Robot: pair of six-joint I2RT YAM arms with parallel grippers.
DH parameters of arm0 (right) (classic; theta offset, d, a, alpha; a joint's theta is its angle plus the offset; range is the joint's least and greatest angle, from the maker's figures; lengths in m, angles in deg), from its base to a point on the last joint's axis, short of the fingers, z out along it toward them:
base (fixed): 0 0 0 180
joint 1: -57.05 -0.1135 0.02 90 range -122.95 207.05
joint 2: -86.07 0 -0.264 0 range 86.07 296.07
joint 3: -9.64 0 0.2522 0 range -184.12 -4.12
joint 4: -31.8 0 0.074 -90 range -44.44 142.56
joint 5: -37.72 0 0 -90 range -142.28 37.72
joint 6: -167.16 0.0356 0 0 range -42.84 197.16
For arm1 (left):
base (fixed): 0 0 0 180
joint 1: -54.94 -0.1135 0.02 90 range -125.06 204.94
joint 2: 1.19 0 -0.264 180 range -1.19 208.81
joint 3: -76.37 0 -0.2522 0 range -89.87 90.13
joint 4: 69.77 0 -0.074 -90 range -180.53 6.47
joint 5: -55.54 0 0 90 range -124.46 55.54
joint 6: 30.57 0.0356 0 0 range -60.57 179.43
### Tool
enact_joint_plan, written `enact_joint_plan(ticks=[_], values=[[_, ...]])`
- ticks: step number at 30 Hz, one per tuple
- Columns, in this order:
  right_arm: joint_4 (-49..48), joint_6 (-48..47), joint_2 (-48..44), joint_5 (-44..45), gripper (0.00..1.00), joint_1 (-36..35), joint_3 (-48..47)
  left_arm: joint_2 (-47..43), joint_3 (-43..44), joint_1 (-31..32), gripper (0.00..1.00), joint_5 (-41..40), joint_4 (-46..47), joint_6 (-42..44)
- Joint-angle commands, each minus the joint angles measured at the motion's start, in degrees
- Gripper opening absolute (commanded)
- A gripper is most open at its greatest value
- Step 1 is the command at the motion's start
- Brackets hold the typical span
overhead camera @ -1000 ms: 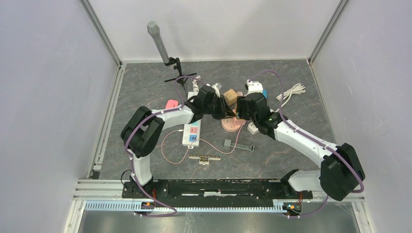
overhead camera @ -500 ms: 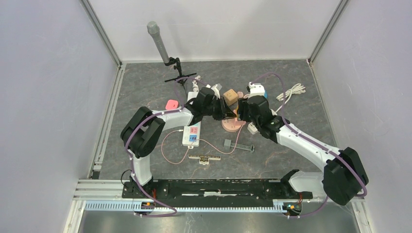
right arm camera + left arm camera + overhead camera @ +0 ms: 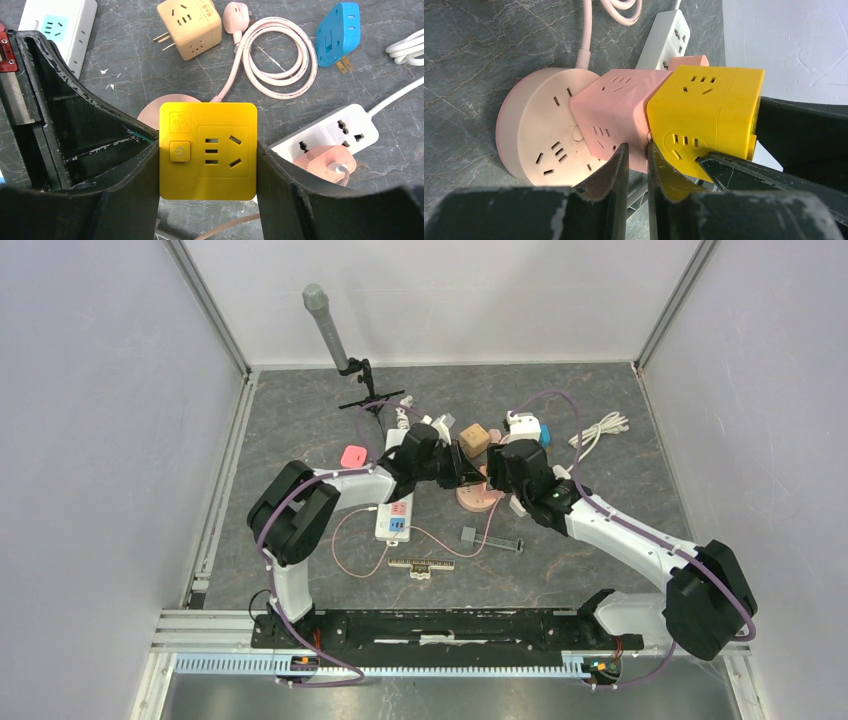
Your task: Pull the plug off the socket
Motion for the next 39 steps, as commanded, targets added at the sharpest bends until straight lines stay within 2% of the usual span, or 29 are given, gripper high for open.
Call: enact_joint_plan(ticks=[1,9,14,18,24,31,34,36,39], values=[[-2.29,5.90,-3.13,-12.76,0.00,-4.25,-3.42,7.60,-5.45,0.35,0.15,-14.35,-13.79,3.41],[-9.35,5.98,-2.01,-19.71,0.00,-4.49,-1.34,7.18,-6.59,0.44,0.15,-14.44,-13.20,3.33],[-4.92,-1.54,-0.54,-11.99,0.00,-6.88,-2.73,7.27,-6.52,0.44,0.15,-13.76,-13.15,2.91],[-2.84,-1.80,-0.66,-9.21,0.00,-6.98,-4.03,7.41,-6.46,0.36,0.14,-13.48,-13.00,2.33],[-2.61,3.60,-1.84,-17.98,0.00,-4.23,-6.75,7.82,-6.43,0.35,0.14,-13.30,-12.71,1.39],[-4.14,5.64,-3.41,-19.50,0.00,-2.59,-6.32,8.21,-6.69,0.10,0.12,-13.15,-12.65,0.78],[-8.53,3.86,-3.45,-21.66,0.00,-2.78,-5.08,7.97,-6.69,-0.07,0.12,-13.11,-12.65,0.61],[-7.77,-0.44,-2.29,-18.42,0.00,-4.98,-6.47,7.84,-6.78,-0.15,0.11,-13.10,-12.71,0.45],[-0.47,-5.32,1.36,-12.24,0.00,-8.17,-10.84,7.72,-6.45,-0.17,0.12,-13.08,-13.22,0.00]])
